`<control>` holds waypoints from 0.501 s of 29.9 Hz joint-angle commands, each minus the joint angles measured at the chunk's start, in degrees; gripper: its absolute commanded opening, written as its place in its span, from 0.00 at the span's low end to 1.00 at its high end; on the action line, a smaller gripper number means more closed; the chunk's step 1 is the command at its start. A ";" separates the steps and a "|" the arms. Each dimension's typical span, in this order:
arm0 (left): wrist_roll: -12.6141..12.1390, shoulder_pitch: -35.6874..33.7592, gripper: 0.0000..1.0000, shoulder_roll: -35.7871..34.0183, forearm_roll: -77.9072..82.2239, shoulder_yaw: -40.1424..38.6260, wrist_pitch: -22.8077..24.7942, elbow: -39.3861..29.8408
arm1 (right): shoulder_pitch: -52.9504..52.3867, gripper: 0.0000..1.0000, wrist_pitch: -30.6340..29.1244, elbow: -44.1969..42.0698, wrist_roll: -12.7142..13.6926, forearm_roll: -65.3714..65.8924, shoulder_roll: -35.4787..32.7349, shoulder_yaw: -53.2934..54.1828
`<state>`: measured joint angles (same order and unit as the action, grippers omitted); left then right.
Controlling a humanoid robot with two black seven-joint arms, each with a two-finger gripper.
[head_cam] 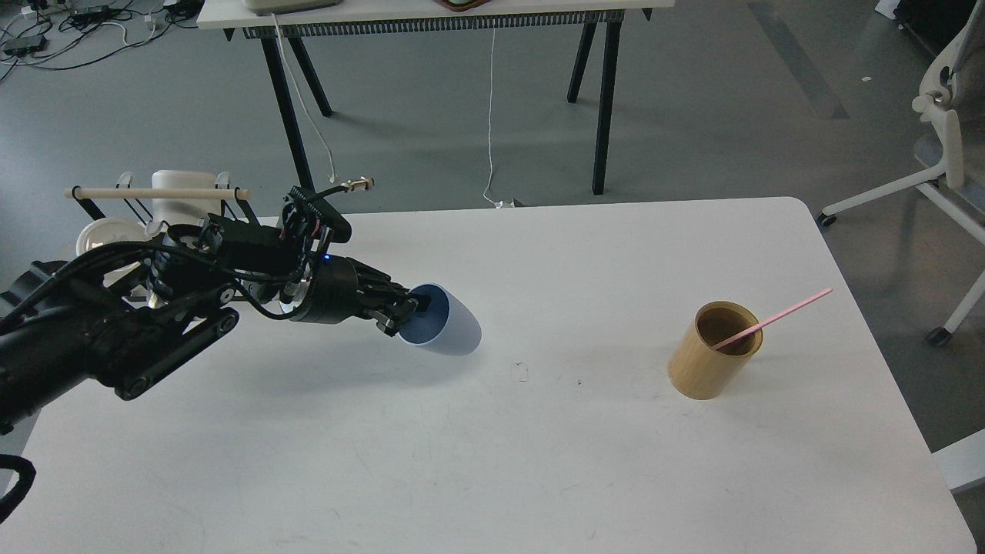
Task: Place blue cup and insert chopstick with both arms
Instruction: 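Carry the blue cup toward the table center and set it upright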
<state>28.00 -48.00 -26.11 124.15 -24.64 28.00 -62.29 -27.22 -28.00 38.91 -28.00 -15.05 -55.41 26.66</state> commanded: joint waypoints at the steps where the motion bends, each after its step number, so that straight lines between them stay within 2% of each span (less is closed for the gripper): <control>1: 0.00 -0.69 0.03 4.66 0.85 -0.67 0.00 0.77 | 0.58 0.98 0.00 -0.07 0.00 0.02 0.39 -0.03; 6: 0.00 -2.88 0.04 8.70 0.85 -0.24 0.00 0.77 | 0.94 0.98 0.00 -0.07 0.00 0.02 0.57 -0.03; 15: 0.00 -3.50 0.04 12.05 0.85 1.25 0.00 2.08 | 1.46 0.98 0.00 -0.15 0.00 0.02 0.66 -0.03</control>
<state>28.00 -51.61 -14.42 125.00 -24.22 28.00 -61.07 -26.01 -28.00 38.80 -28.00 -15.04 -54.85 26.60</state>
